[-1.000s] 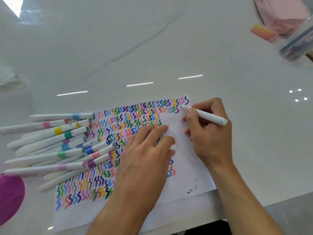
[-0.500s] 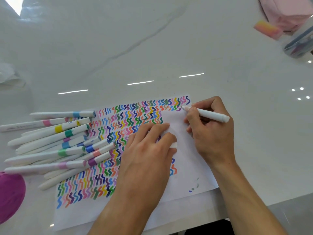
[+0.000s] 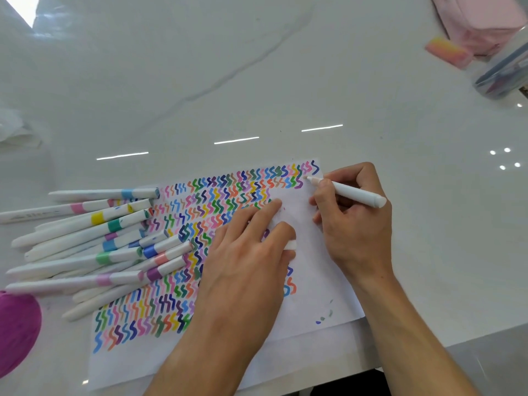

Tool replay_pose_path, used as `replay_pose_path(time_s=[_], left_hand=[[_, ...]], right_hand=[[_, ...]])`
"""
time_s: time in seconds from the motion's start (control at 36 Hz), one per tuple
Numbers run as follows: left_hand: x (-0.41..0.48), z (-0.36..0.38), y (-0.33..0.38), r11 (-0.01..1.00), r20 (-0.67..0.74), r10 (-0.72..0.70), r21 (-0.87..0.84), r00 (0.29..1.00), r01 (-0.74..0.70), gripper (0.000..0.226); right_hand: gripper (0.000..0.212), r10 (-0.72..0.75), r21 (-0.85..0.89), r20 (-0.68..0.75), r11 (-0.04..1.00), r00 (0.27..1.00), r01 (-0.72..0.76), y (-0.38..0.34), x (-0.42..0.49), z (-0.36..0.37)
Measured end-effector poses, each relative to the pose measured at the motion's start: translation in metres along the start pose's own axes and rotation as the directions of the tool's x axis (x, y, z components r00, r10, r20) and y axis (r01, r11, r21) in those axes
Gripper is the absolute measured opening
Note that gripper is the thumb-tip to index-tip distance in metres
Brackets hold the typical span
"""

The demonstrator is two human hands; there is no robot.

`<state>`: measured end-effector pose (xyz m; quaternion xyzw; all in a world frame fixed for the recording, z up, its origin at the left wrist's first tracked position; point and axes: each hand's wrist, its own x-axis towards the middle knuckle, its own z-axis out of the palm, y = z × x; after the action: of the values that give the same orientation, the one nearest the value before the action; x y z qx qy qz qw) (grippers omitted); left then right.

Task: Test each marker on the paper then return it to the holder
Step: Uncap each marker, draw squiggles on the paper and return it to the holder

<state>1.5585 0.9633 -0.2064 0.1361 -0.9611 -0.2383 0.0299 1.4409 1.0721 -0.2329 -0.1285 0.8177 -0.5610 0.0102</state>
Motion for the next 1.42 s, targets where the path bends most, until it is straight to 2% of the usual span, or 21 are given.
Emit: replay_pose_path(time_s=[0.31, 0.47, 0.75, 0.97, 1.19, 1.42], left_hand=[[0.002, 0.001, -0.002, 1.0, 0.03, -0.014, -0.007, 0.999, 0.014, 0.011], [0.002, 0.001, -0.001, 1.0, 0.037, -0.028, -0.013, 0.999, 0.028, 0.011], [0.002, 0.0, 0.001, 0.998, 0.027, -0.05, -0.031, 0.998, 0.051, 0.012], [0.002, 0.0, 0.0, 0.999, 0.031, -0.051, -0.016, 0.998, 0.052, 0.012], [-0.001, 0.0, 0.0, 0.999, 0.021, -0.013, 0.036, 1.0, 0.012, 0.012], [-0.01, -0.002, 0.003, 0.998, -0.001, 0.026, 0.054, 1.0, -0.026, 0.014]], right_hand=[[0.025, 0.006, -0.016, 0.013, 1.0, 1.0, -0.006, 0.002, 0.001, 0.002], [0.017, 0.01, -0.018, 0.026, 1.0, 1.0, -0.01, 0.004, 0.002, 0.001], [0.02, 0.013, -0.028, -0.041, 0.999, 0.999, -0.014, 0.006, 0.002, 0.001], [0.018, -0.02, -0.057, -0.023, 0.998, 1.0, 0.018, 0.007, 0.001, 0.001], [0.022, 0.006, 0.078, -0.051, 0.997, 0.999, -0.002, -0.003, -0.005, -0.003], [0.013, -0.045, 0.092, -0.063, 0.994, 0.997, 0.051, -0.016, -0.015, -0.009]])
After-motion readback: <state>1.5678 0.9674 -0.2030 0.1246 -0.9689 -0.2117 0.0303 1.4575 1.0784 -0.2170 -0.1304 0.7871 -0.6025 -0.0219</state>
